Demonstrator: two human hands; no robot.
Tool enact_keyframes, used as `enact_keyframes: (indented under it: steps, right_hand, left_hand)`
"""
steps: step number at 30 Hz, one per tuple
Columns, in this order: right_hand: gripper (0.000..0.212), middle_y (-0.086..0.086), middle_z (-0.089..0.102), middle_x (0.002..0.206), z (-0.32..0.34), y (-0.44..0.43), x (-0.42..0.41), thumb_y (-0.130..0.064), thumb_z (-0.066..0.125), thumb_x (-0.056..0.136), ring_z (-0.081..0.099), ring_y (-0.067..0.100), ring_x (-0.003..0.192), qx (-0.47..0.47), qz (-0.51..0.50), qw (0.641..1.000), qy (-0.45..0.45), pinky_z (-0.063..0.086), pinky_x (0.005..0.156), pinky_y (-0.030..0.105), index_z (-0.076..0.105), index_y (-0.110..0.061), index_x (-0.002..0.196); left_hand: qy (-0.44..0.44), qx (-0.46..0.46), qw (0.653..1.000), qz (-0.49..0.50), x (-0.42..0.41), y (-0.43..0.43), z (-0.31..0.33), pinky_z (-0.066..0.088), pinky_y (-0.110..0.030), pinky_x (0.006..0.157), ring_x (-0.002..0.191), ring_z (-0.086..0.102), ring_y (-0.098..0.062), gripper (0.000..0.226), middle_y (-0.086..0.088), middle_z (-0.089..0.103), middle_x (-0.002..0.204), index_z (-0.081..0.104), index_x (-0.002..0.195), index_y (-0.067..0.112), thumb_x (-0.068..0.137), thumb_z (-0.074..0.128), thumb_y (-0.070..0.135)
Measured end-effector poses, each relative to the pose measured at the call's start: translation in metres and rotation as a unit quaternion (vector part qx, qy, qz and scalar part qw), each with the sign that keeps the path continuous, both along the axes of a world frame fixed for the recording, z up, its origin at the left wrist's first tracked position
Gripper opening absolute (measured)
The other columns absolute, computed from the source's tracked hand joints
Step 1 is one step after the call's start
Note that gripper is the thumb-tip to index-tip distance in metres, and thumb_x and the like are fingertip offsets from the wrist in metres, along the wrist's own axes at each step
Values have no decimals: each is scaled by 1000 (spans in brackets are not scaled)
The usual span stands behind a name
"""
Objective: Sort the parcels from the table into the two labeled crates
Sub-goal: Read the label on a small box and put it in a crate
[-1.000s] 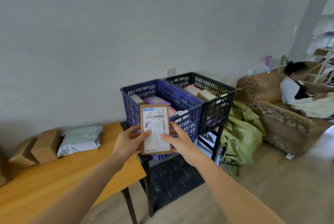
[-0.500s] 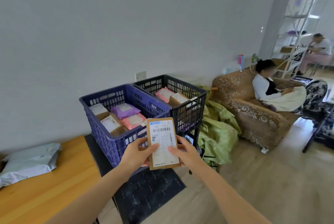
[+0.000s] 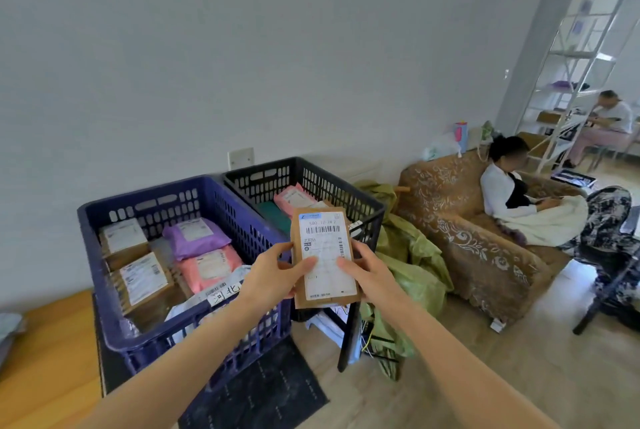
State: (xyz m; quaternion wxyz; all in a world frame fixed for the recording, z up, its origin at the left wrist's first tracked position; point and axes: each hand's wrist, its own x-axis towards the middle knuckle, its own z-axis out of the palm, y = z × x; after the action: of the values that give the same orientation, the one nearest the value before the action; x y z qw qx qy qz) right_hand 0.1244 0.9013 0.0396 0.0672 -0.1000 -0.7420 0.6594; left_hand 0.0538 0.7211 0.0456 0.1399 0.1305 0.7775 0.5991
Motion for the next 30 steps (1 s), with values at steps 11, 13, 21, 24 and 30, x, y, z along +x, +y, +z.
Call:
enact_keyframes:
  steps: [11, 13, 21, 24, 30]
  right_hand:
    - [61, -7, 68, 111, 30, 83, -101, -25, 62, 94, 71, 6, 87, 24, 33, 999, 26, 57, 61, 24, 29, -39, 144]
    - [68, -10, 67, 110, 31, 98, -123, -23, 63, 94, 71, 2, 82, 24, 47, 998, 29, 55, 57, 21, 22, -40, 146]
    - [69, -6, 59, 129, 13, 153, -212, -20, 61, 94, 68, 3, 89, 39, 158, 986, 29, 54, 55, 19, 23, -38, 148]
    - [68, -7, 49, 141, 3, 169, -237, -16, 59, 95, 60, 5, 100, 25, 203, 979, 19, 54, 56, 18, 22, -36, 148]
    - [84, -3, 37, 150, -19, 187, -285, -9, 62, 92, 50, 16, 126, 26, 273, 962, 3, 54, 94, 37, 11, -31, 153]
  left_hand:
    - [42, -15, 999, 16, -89, 76, 43, 62, -38, 68, 84, 72, -16, 60, -2, 71, 102, 46, 138, 22, 84, 73, 28]
    - [35, -9, 999, 26, -103, 89, 46, 62, -36, 66, 86, 72, -18, 64, -4, 69, 107, 41, 141, 24, 85, 72, 23]
    - [0, -19, 995, 98, -153, 139, 39, 58, -29, 55, 82, 72, -15, 81, -1, 67, 115, 26, 146, 42, 85, 72, 14]
    - [-25, -32, 991, 125, -169, 156, 31, 61, -37, 63, 88, 71, -17, 83, 2, 68, 116, 25, 146, 43, 85, 71, 13]
    - [-71, -85, 977, 182, -194, 171, 15, 62, -41, 68, 90, 70, -14, 90, 12, 65, 109, 22, 147, 46, 83, 74, 12]
